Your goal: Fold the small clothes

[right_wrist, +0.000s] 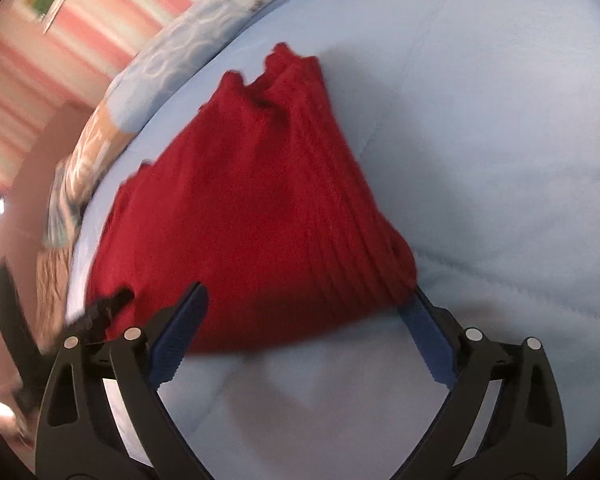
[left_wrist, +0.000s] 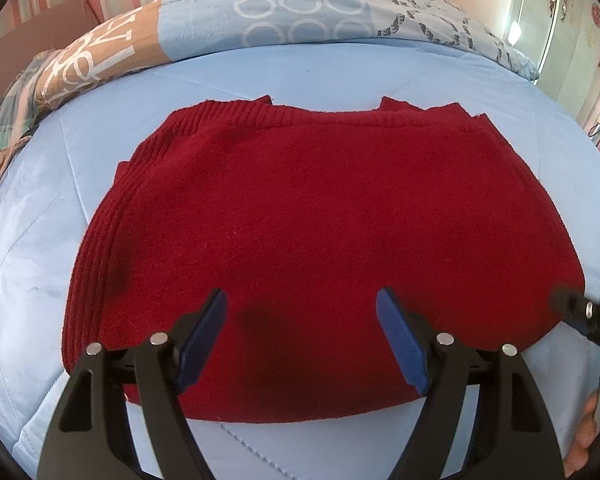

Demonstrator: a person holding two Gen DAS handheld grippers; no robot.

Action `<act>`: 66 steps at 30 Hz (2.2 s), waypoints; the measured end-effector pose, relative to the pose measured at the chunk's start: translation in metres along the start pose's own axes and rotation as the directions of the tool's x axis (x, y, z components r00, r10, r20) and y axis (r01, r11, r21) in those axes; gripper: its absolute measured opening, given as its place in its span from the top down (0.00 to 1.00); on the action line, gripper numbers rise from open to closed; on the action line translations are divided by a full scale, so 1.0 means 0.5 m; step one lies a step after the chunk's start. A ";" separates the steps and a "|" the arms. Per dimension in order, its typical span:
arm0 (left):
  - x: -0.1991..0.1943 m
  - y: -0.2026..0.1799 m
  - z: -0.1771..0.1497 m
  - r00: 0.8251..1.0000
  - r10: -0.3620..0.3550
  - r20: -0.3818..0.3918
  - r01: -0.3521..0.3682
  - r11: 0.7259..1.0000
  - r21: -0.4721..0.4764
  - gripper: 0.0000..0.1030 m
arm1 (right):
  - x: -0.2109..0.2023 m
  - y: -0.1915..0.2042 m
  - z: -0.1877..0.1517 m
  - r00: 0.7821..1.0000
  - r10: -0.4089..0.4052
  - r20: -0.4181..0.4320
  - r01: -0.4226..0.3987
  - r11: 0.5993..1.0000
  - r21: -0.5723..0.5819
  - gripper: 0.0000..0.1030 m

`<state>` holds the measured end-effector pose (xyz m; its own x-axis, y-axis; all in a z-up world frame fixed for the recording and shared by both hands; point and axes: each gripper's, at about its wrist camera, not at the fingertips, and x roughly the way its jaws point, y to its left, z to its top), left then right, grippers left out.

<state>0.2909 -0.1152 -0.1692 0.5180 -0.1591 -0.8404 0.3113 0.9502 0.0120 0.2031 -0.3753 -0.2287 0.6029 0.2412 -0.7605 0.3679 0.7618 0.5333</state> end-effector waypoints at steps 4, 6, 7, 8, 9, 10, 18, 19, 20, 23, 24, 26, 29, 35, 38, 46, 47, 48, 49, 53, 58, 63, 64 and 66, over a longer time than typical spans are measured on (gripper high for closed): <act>0.001 -0.004 0.002 1.000 -0.003 -0.003 0.003 1.000 0.004 0.24 | 0.015 -0.008 0.045 0.998 0.067 0.020 -0.069 0.992 0.111 0.06; 0.002 -0.009 0.004 1.000 -0.005 -0.004 0.005 1.000 0.008 0.24 | 0.015 -0.007 0.044 0.997 0.072 0.007 -0.073 0.989 0.130 0.05; 0.003 -0.011 0.004 1.000 -0.006 -0.005 0.007 1.000 0.011 0.24 | 0.013 -0.007 0.035 0.997 0.079 0.004 -0.079 0.988 0.134 0.04; 0.005 -0.014 0.005 1.000 -0.006 -0.006 0.006 1.000 0.014 0.24 | 0.011 -0.007 0.025 0.997 0.072 -0.001 -0.072 0.989 0.133 0.04; 0.007 -0.016 0.006 1.000 -0.006 -0.007 0.007 1.000 0.018 0.24 | 0.008 -0.003 0.015 0.998 0.065 -0.001 -0.064 0.990 0.124 0.04; 0.009 -0.018 0.006 1.000 -0.007 -0.009 0.007 1.000 0.021 0.24 | 0.003 0.005 0.002 0.999 0.049 0.008 -0.050 0.993 0.105 0.04; 0.017 -0.014 0.009 1.000 -0.010 -0.025 0.010 1.000 0.004 0.24 | 0.024 0.005 0.014 0.998 -0.036 0.047 0.030 0.993 0.117 0.46; 0.016 -0.012 0.009 1.000 -0.010 -0.023 0.010 1.000 0.001 0.24 | 0.022 0.001 0.017 0.998 -0.041 0.049 0.035 0.991 0.128 0.53; 0.016 -0.012 0.009 1.000 -0.009 -0.022 0.009 1.000 -0.001 0.24 | 0.022 -0.006 0.020 0.999 -0.027 0.046 0.021 0.990 0.140 0.61; 0.015 -0.008 0.008 1.000 0.012 -0.019 -0.012 1.000 -0.006 0.24 | 0.025 -0.005 0.020 0.999 -0.018 0.035 0.013 0.992 0.122 0.70; 0.014 -0.006 0.007 1.000 0.013 -0.020 -0.014 1.000 -0.010 0.24 | 0.024 0.000 0.019 0.999 -0.021 0.039 0.017 0.994 0.107 0.74; 0.011 0.001 0.007 1.000 0.014 -0.021 -0.015 1.000 -0.021 0.24 | 0.019 0.013 0.015 0.998 -0.031 0.060 0.027 0.997 0.074 0.76; 0.015 0.010 0.005 0.999 0.018 -0.037 -0.019 0.999 -0.030 0.24 | 0.016 0.031 0.007 0.994 -0.069 0.090 0.067 0.998 0.019 0.77; 0.028 0.004 0.001 0.998 0.041 -0.038 -0.042 0.999 -0.019 0.24 | -0.008 0.076 -0.009 0.973 -0.113 0.199 0.131 0.988 -0.084 0.78; 0.034 0.000 -0.002 0.998 0.057 -0.037 -0.057 0.998 -0.005 0.24 | -0.033 0.120 -0.013 0.955 -0.104 0.276 0.155 0.974 -0.168 0.79; 0.046 0.006 -0.008 0.998 0.051 -0.021 -0.051 0.999 -0.015 0.22 | -0.041 0.217 -0.013 0.948 0.032 0.317 0.083 0.937 -0.341 0.80; 0.048 0.005 -0.009 0.998 0.055 -0.015 -0.055 0.998 -0.008 0.21 | -0.042 0.225 -0.015 0.948 0.045 0.314 0.073 0.932 -0.355 0.80; 0.049 0.003 -0.011 0.998 0.059 -0.009 -0.059 0.998 -0.003 0.20 | -0.042 0.233 -0.017 0.949 0.053 0.312 0.068 0.929 -0.364 0.81; 0.049 0.002 -0.012 0.998 0.060 -0.005 -0.060 0.998 0.000 0.20 | -0.043 0.245 -0.020 0.949 0.064 0.308 0.058 0.926 -0.373 0.81; 0.048 0.000 -0.016 0.997 0.071 0.008 -0.071 0.997 0.002 0.20 | -0.043 0.254 -0.030 0.949 0.115 0.293 0.006 0.924 -0.381 0.81; 0.051 -0.005 -0.016 0.996 0.087 0.009 -0.087 0.996 0.003 0.19 | -0.031 0.266 -0.026 0.950 0.123 0.287 -0.009 0.930 -0.368 0.82; 0.051 0.007 -0.016 0.998 0.058 0.015 -0.058 0.998 -0.014 0.18 | -0.033 0.308 -0.027 0.947 0.179 0.268 -0.058 0.912 -0.406 0.84; 0.046 0.015 -0.015 0.999 0.034 0.020 -0.034 0.999 -0.022 0.18 | -0.032 0.318 -0.028 0.945 0.199 0.260 -0.078 0.908 -0.412 0.85; 0.027 0.037 -0.015 1.000 -0.006 0.019 0.007 0.999 -0.035 0.19 | -0.032 0.342 -0.031 0.940 0.233 0.248 -0.109 0.897 -0.428 0.86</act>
<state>0.2979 -0.0979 -0.1846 0.5314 -0.1699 -0.8299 0.2871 0.9578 -0.0123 0.2453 -0.2397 -0.1310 0.8281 0.2551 -0.4993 -0.0388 0.9145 0.4028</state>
